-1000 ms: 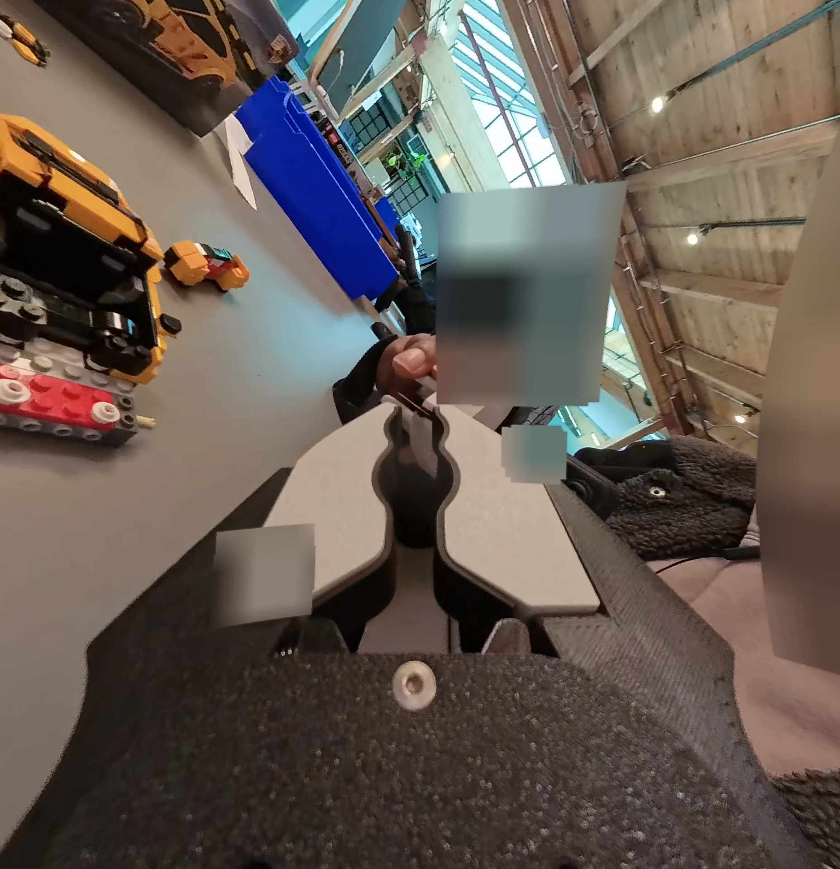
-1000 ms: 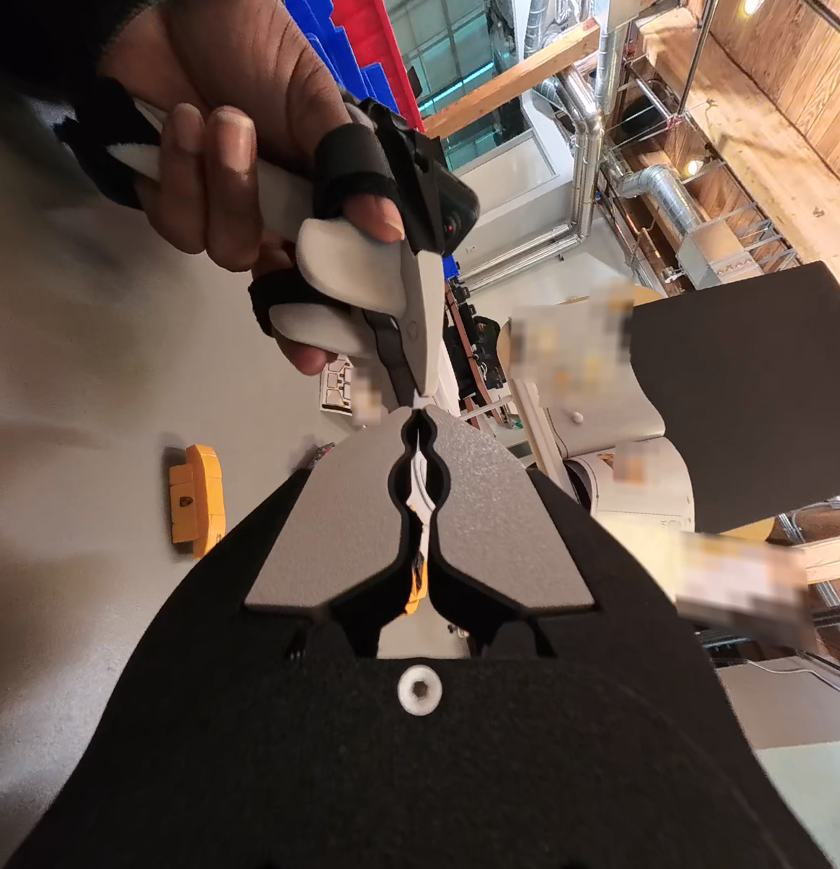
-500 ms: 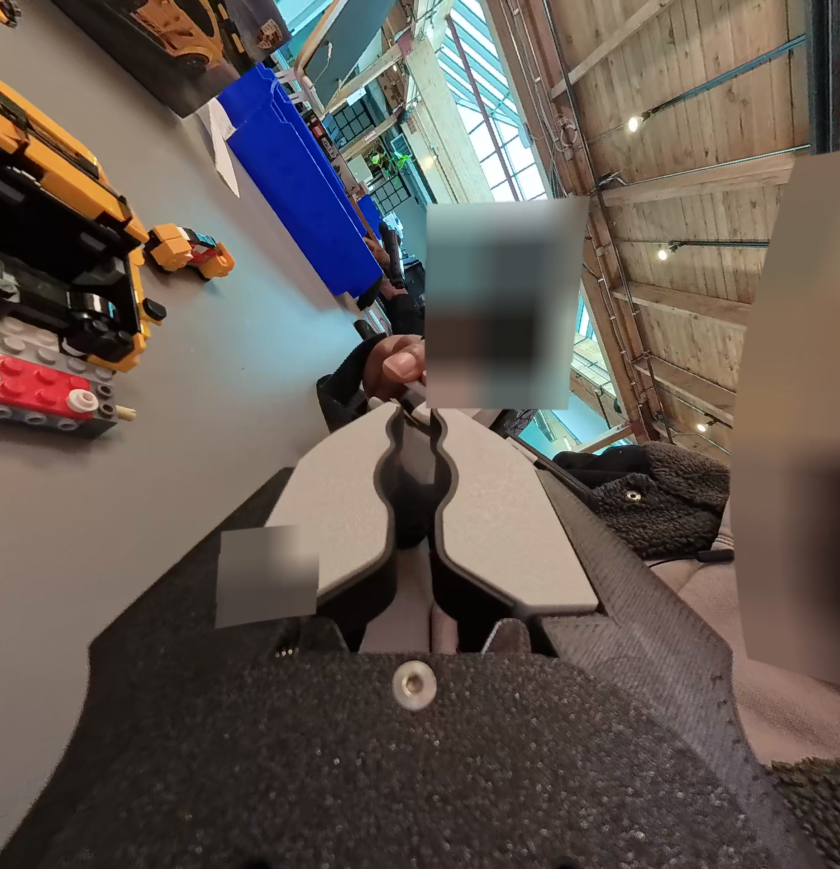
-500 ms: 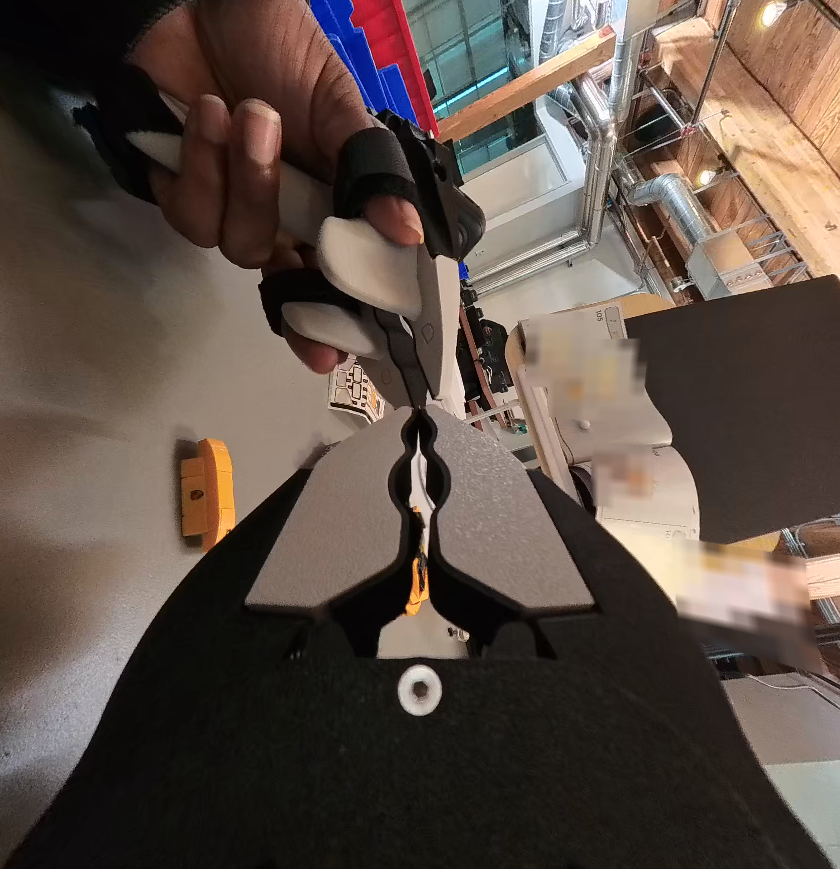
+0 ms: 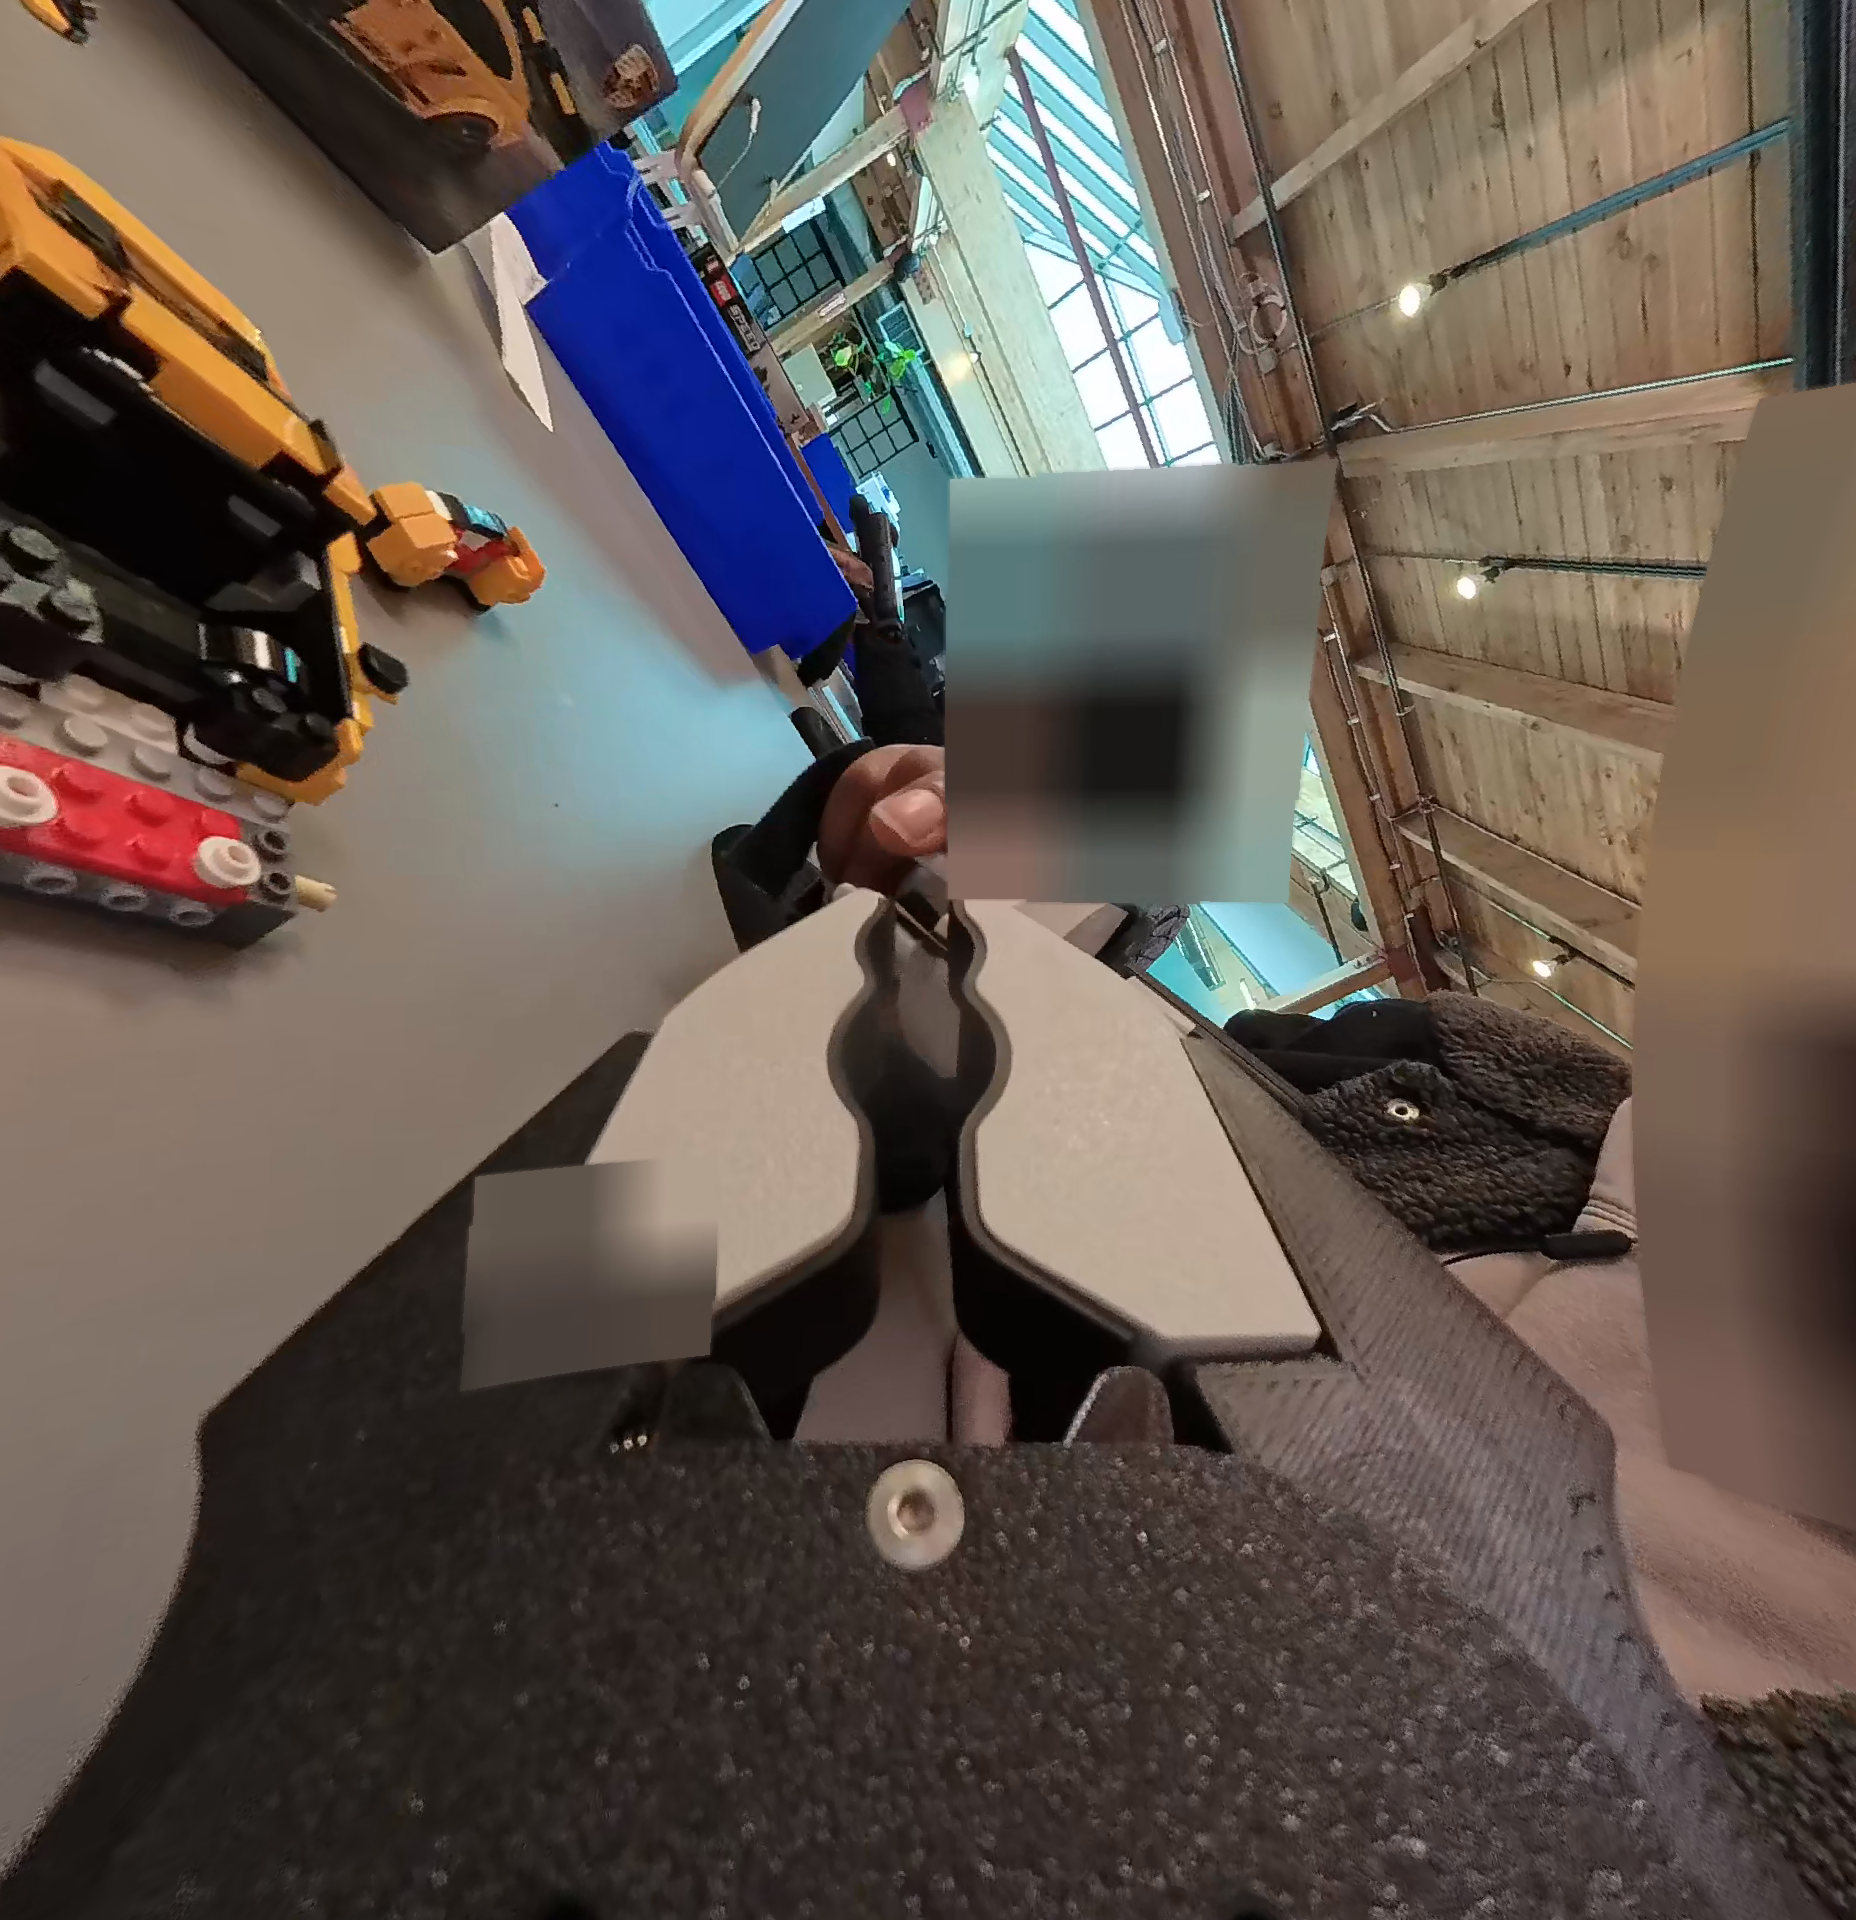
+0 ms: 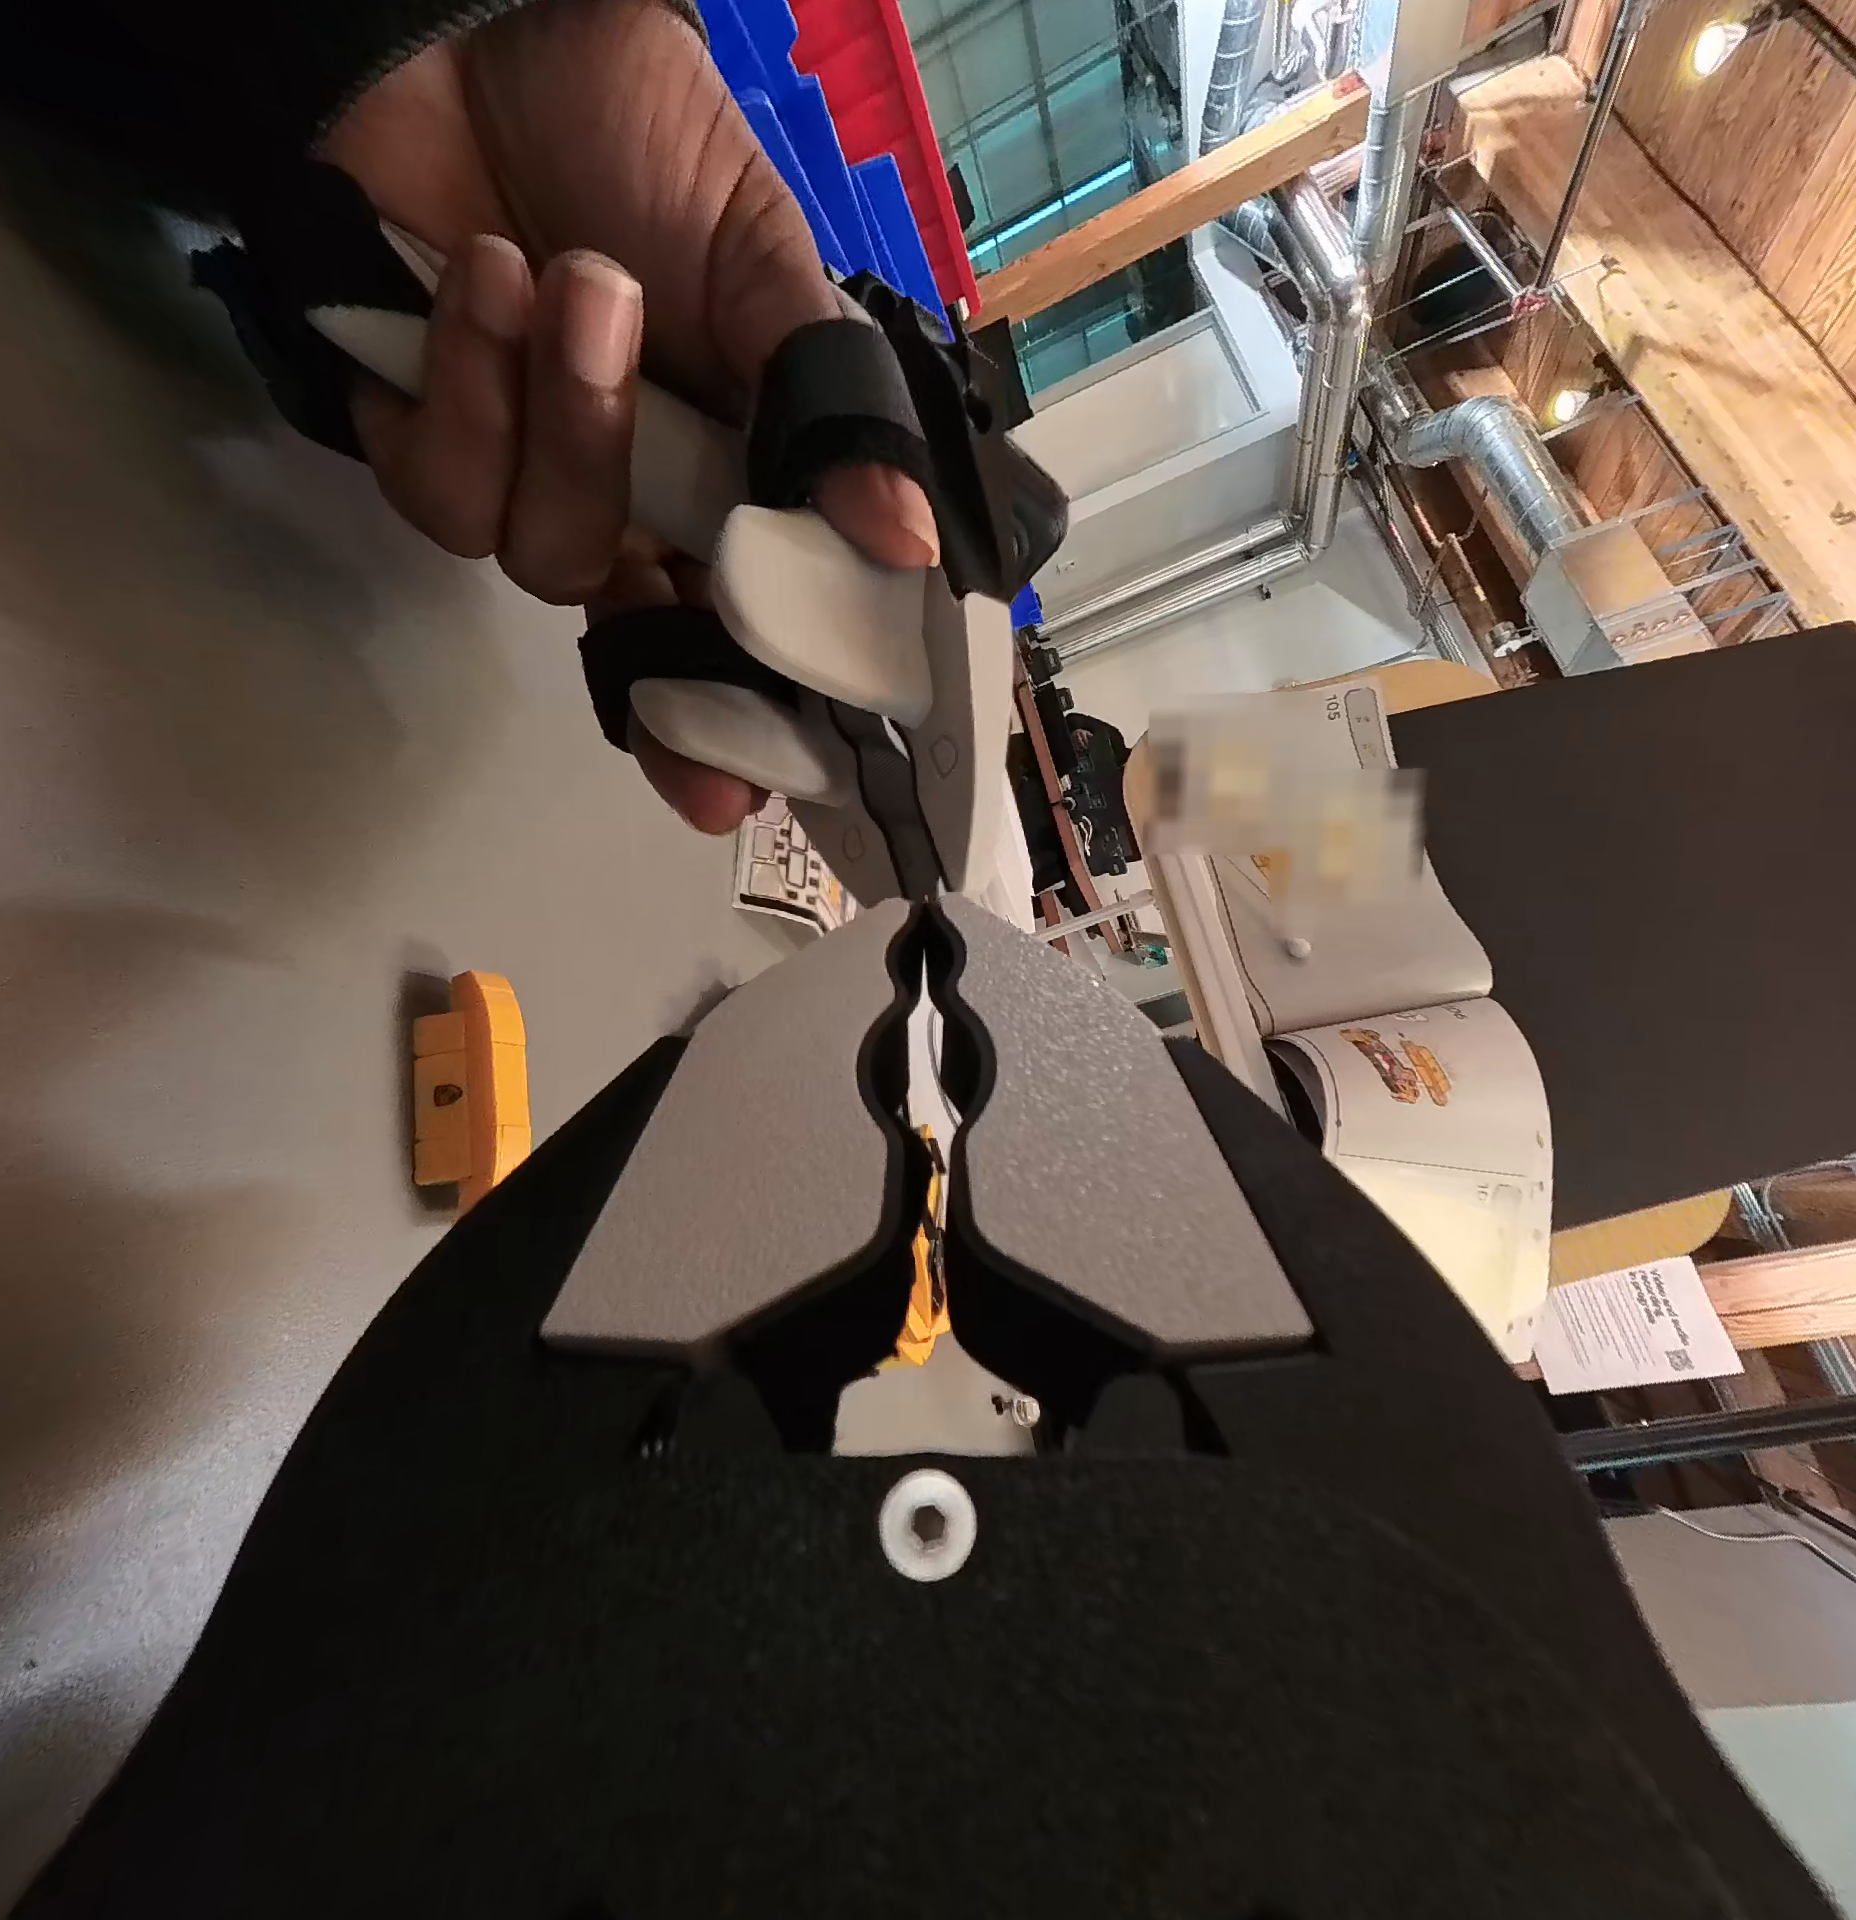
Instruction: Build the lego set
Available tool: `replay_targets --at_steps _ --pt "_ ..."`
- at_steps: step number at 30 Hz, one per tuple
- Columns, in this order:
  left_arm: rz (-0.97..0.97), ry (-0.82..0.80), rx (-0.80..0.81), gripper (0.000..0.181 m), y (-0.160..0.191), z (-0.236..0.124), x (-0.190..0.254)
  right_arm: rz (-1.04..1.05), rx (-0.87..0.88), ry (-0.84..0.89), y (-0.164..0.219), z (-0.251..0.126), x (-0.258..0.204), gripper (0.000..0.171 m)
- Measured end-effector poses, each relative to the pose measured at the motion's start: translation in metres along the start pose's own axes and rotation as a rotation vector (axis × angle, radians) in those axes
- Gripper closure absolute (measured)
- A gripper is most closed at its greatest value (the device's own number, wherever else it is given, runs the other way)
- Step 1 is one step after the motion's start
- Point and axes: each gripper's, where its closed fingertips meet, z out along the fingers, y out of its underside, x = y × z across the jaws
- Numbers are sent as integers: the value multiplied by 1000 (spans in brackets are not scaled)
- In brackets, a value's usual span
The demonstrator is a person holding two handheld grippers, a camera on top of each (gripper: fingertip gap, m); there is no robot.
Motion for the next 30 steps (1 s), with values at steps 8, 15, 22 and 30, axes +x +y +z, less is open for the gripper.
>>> replay_targets --at_steps 8,15,22,30 --pt "-74 -4 -29 168 5 0 -7 -9 17 -18 -2 -1 -3 171" --pt "-100 13 -32 169 6 -1 -6 -17 6 -22 0 0 -5 171" --pt "-95 11 -51 181 9 0 -5 -37 7 -34 -1 1 -8 171" --pt "22 -22 -88 181 9 -2 -3 190 12 -98 0 2 -8 159"
